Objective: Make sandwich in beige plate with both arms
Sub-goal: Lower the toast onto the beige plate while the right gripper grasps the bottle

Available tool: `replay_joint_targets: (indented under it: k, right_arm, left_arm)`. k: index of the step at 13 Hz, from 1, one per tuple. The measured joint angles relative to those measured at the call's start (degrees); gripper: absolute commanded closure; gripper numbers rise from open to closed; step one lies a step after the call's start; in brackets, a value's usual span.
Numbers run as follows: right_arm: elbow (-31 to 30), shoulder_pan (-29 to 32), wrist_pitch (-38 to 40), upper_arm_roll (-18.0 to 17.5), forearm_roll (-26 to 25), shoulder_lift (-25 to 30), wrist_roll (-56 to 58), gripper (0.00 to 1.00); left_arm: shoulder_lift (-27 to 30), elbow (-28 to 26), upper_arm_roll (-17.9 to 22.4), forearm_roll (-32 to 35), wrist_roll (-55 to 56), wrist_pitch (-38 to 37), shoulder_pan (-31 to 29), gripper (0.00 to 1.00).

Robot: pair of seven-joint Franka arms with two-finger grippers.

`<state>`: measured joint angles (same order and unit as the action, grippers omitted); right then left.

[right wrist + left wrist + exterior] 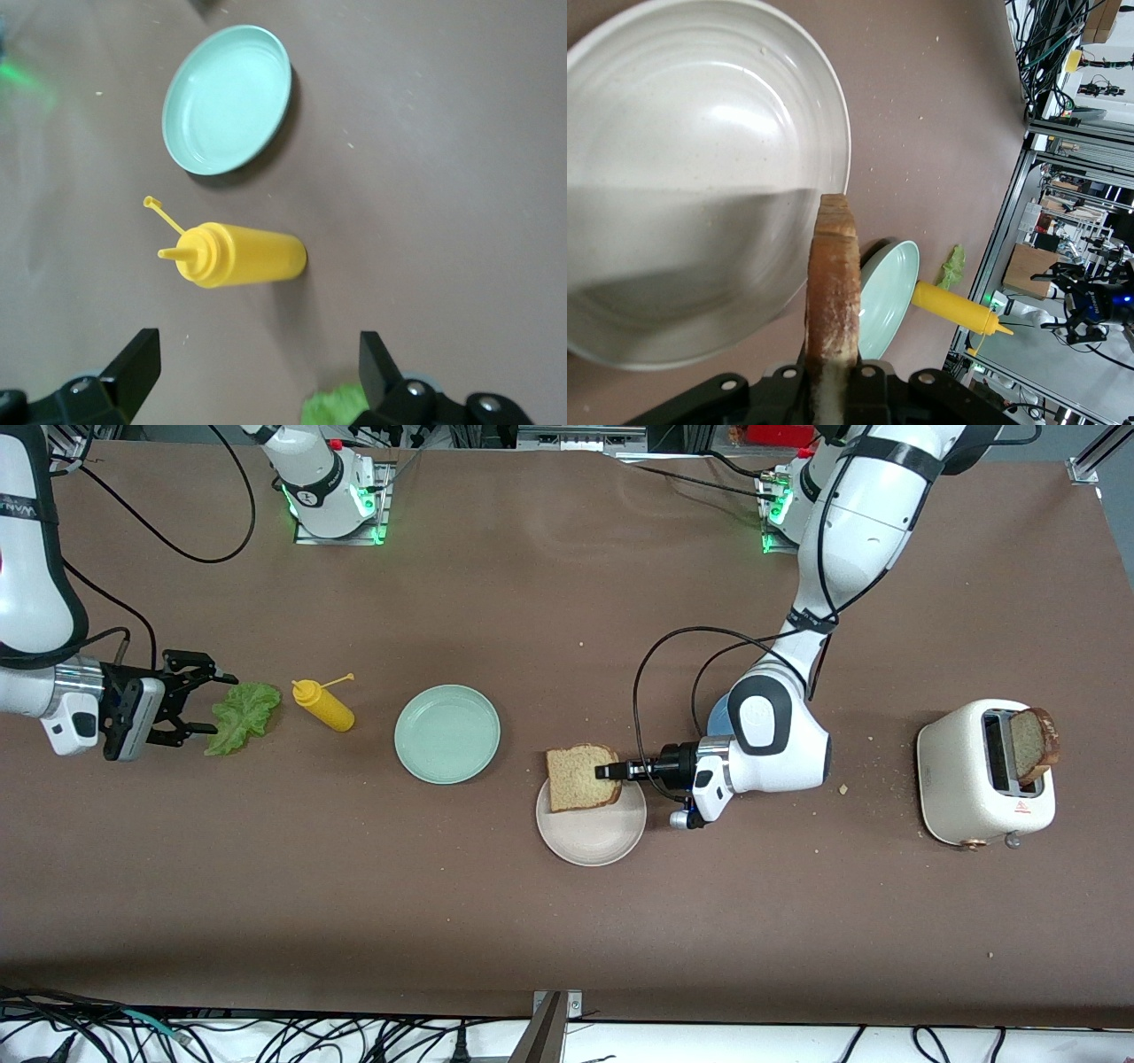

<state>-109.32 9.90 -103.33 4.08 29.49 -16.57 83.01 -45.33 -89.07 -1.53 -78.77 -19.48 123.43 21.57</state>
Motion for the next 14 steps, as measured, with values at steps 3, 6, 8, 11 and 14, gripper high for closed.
replay_joint_targets:
  k: [3, 6, 8, 11, 14]
  right_arm:
    - [-6.42, -0.01, -4.69, 0.13, 5.97, 0.59, 11.51, 0.01]
    - [-12.84, -0.02, -9.92, 0.13, 13.70, 0.92, 21.96, 0.01]
    - [-15.78, -0.01, -11.44, 0.14, 18.06, 0.92, 27.85, 0.01]
    - [-18.88, -0.02, -13.92, 0.15, 22.19, 0.81, 36.09, 0.01]
    - [-21.58, -0.02, -15.36, 0.16, 28.43, -0.46, 43.76, 0.01]
  left_arm:
    - [-1.14, 1.64, 0.50, 0.00, -6.55, 0.06, -0.02, 0.00]
    - [-1.15, 1.68, 1.89, 0.00, -8.16, 0.93, -0.17, 0.00]
    - [-1.15, 1.75, 2.33, 0.00, -8.36, 4.53, -0.37, 0.00]
    - [-1.15, 1.76, 3.12, 0.00, -8.40, 10.14, -0.44, 0.00]
    - [-1.05, 1.80, 6.18, 0.55, -9.08, 11.23, -0.43, 0.00]
